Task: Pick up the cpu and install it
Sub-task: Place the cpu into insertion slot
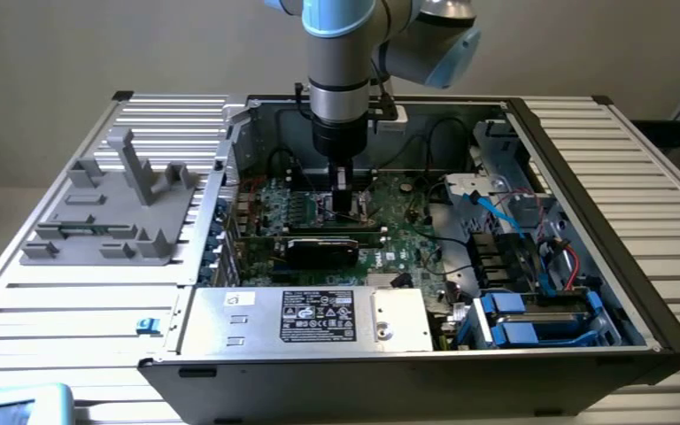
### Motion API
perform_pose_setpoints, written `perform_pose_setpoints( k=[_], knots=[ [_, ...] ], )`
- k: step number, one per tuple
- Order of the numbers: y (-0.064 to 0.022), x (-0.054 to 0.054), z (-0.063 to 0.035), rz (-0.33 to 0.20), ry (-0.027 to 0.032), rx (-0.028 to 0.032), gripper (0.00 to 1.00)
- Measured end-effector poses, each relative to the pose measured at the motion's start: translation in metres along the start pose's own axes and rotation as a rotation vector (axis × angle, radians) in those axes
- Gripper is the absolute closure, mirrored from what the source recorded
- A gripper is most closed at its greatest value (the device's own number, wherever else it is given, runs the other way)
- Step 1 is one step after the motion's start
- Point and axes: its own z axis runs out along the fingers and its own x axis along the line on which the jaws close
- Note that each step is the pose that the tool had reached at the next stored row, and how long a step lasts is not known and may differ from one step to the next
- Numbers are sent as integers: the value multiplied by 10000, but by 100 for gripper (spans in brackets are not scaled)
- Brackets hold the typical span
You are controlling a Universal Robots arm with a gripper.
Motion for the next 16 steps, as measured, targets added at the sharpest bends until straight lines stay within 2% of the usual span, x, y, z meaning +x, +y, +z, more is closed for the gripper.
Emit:
perform_pose_setpoints(
  k=[5,9,16],
  knots=[
    [-1,-13,-1,2,33,-7,44],
    [0,-13,0,6,114,-38,44],
    [-1,-15,1,6,132,-45,44]
  ],
)
